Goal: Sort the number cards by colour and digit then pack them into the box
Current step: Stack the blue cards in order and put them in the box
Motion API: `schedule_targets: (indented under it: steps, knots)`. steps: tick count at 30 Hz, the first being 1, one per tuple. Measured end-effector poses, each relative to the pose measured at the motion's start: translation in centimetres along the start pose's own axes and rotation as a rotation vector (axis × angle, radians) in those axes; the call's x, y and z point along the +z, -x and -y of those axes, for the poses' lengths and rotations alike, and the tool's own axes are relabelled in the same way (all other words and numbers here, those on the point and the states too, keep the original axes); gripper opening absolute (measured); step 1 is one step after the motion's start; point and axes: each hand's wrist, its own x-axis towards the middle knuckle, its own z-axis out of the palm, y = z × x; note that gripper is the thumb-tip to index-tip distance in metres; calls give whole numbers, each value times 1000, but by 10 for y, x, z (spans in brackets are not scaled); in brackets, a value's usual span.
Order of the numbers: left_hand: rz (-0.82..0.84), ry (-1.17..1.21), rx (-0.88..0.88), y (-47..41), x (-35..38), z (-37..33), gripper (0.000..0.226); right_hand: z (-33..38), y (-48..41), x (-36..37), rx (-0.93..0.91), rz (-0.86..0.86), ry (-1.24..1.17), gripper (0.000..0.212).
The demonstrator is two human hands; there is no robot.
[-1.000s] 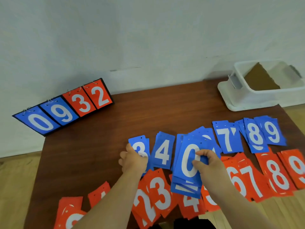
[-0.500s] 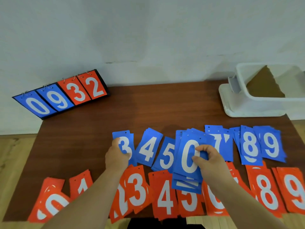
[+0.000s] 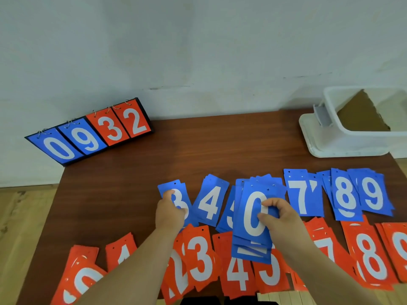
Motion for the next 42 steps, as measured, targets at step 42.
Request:
schedule_targets:
  steps: [42]
  knots:
    - [240,-96,122,38,-16,-66,80,3,21,-7,-7,-227,-116,17]
